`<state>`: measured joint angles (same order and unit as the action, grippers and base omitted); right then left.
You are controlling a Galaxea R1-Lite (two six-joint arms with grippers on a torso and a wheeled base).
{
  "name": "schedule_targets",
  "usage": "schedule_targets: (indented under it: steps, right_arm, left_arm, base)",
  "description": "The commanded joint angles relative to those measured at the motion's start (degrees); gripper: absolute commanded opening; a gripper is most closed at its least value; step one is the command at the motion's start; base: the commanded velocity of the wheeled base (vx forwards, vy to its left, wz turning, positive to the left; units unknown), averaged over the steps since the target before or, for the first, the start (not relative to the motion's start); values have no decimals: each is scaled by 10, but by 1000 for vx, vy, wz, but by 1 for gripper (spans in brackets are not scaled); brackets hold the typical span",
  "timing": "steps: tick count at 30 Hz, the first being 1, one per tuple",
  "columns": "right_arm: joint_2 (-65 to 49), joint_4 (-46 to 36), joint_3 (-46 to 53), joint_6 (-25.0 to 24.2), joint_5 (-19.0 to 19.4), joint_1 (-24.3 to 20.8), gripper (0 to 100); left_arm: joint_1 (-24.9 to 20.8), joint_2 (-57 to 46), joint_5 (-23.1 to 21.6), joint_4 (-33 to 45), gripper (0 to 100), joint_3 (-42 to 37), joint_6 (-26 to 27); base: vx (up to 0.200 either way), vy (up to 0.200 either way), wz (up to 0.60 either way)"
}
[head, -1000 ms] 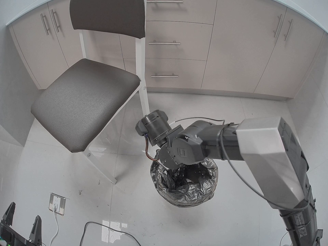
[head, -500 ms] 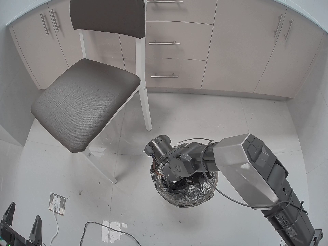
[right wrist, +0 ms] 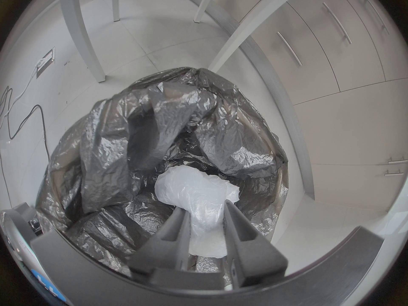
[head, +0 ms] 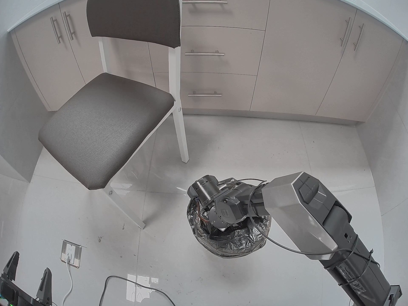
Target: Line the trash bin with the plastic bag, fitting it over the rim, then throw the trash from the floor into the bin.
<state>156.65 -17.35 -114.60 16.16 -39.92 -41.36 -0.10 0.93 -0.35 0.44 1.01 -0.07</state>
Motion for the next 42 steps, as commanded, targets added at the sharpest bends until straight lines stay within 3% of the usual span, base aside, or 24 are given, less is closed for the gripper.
schedule_targets:
  steps: [1,15,16,26,42]
  right_arm:
    - [3,1,0,1,0,-2,0]
    - [2,2,0,1,0,-4,0]
    - [2,2,0,1,0,-4,100]
    - [11,50,0,9,0,-4,100]
    - [13,52,0,9,0,-4,100]
  left_arm:
    - [0,-9,0,0,100,-10,0]
    - [0,-9,0,0,100,-10,0]
    - [0,-9,0,0,100,-10,0]
    - [0,-9,0,0,100,-10,0]
    - [0,-9,0,0,100,-10,0]
  base:
    - [0,0,0]
    - [0,0,0]
    - [0,0,0]
    - [0,0,0]
    - [0,0,0]
